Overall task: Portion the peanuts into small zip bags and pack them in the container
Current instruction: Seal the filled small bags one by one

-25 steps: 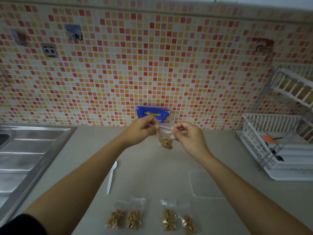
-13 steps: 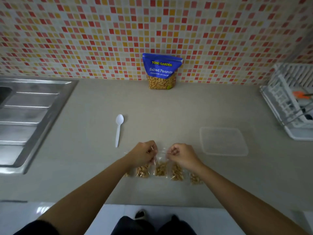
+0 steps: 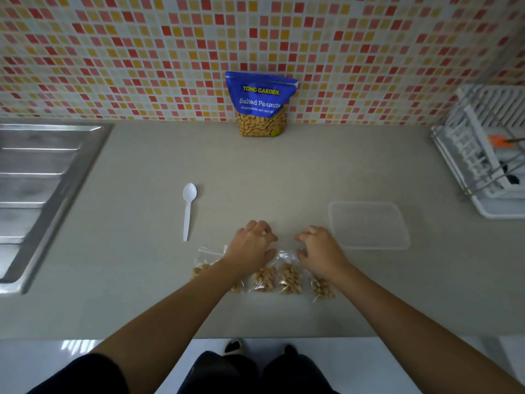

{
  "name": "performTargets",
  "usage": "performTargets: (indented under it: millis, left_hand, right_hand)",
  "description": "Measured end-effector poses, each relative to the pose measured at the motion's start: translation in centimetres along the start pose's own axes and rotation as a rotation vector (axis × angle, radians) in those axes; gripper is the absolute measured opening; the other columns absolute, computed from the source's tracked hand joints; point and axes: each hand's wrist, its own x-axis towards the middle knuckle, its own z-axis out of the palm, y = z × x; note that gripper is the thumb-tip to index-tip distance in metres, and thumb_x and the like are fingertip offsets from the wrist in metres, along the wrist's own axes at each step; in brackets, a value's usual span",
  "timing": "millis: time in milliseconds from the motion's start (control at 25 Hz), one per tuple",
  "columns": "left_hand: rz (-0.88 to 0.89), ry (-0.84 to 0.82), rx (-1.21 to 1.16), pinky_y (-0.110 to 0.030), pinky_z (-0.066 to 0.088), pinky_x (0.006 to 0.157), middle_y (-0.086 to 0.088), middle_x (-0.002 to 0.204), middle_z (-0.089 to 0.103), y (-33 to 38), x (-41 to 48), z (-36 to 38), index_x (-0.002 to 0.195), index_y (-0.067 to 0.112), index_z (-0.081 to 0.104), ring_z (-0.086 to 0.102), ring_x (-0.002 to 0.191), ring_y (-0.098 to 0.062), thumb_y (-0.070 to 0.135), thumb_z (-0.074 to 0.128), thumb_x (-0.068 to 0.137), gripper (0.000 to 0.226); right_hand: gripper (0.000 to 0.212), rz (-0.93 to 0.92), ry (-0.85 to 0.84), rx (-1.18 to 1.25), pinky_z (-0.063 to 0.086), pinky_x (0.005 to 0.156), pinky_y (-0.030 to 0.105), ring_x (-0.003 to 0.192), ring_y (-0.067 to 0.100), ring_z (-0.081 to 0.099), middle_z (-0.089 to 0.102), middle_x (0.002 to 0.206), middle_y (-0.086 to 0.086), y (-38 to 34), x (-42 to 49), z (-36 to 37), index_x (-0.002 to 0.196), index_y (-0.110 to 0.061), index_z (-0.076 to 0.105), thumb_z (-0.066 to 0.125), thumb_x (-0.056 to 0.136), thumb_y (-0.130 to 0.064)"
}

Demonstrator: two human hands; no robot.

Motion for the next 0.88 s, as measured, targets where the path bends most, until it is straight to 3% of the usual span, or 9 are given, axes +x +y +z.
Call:
performTargets:
  millis: [120, 360, 480, 600, 720, 880]
  left_hand:
    - [-0.006, -0.121, 0.094, -0.039, 0.034, 0.101, -0.001, 0.138, 0.038, 1.8, 1.3, 0.7, 0.13, 0.026, 0.05, 0.035, 0.127, -0.023, 0.047, 0.05, 0.089, 0.046]
    - [-0.057, -0.097, 0.065, -0.038, 0.035, 0.096, -0.002, 0.13, 0.046, 2.4, 2.0, 1.7, 0.12, 0.019, 0.056, 0.038, 0.12, -0.024, 0.038, 0.055, 0.088, 0.037]
    - [-0.019, -0.091, -0.124, -0.034, 0.04, 0.091, -0.001, 0.112, 0.06, 2.1, 1.8, 0.7, 0.103, 0.019, 0.062, 0.045, 0.109, -0.022, 0.034, 0.06, 0.083, 0.025]
    - [0.023, -0.158, -0.493, -0.021, 0.045, 0.077, -0.002, 0.091, 0.068, 1.7, 1.5, -2.2, 0.088, 0.018, 0.063, 0.057, 0.091, -0.016, 0.023, 0.067, 0.08, 0.01]
    - [0.074, -0.066, -0.562, -0.011, 0.04, 0.065, 0.006, 0.081, 0.063, 1.5, 1.8, -6.7, 0.094, 0.018, 0.066, 0.057, 0.073, -0.006, 0.019, 0.067, 0.082, 0.012]
    - [0.148, 0.146, -0.65, -0.015, 0.043, 0.064, 0.011, 0.07, 0.061, 1.9, 3.2, -15.2, 0.091, 0.018, 0.069, 0.052, 0.061, 0.002, 0.013, 0.066, 0.083, 0.01]
  right_hand:
    - [0.034, -0.023, -0.06, -0.093, 0.043, 0.093, 0.034, 0.109, 0.029, 0.049, 0.057, 0.112, 0.01, 0.6, -0.3, 0.4, 0.115, -0.013, 0.063, 0.056, 0.084, -0.027]
    - [0.025, -0.008, -0.017, -0.014, 0.042, 0.09, 0.033, 0.106, 0.027, 0.05, 0.061, 0.107, 0.007, 0.6, -0.6, 0.6, 0.103, -0.017, 0.067, 0.063, 0.079, -0.024]
    - [0.015, 0.024, -0.002, 0.165, 0.048, 0.081, 0.031, 0.094, 0.023, 0.059, 0.068, 0.095, 0.004, 0.5, -1.2, -0.4, 0.09, -0.02, 0.067, 0.063, 0.076, -0.016]
    - [0.011, 0.071, 0.003, 0.378, 0.048, 0.071, 0.022, 0.076, 0.012, 0.063, 0.066, 0.077, -0.005, 0.5, -2.1, -2.9, 0.079, -0.026, 0.065, 0.068, 0.075, -0.017]
    - [0.009, 0.046, 0.062, 0.554, 0.04, 0.061, 0.005, 0.062, -0.005, 0.057, 0.062, 0.069, -0.013, -0.4, -2.1, -7.7, 0.08, -0.023, 0.068, 0.074, 0.076, -0.018]
    - [0.006, -0.068, 0.276, 0.649, 0.043, 0.065, 0.008, 0.064, -0.005, 0.057, 0.067, 0.073, -0.009, -2.4, -0.2, -15.6, 0.079, -0.023, 0.07, 0.074, 0.077, -0.019]
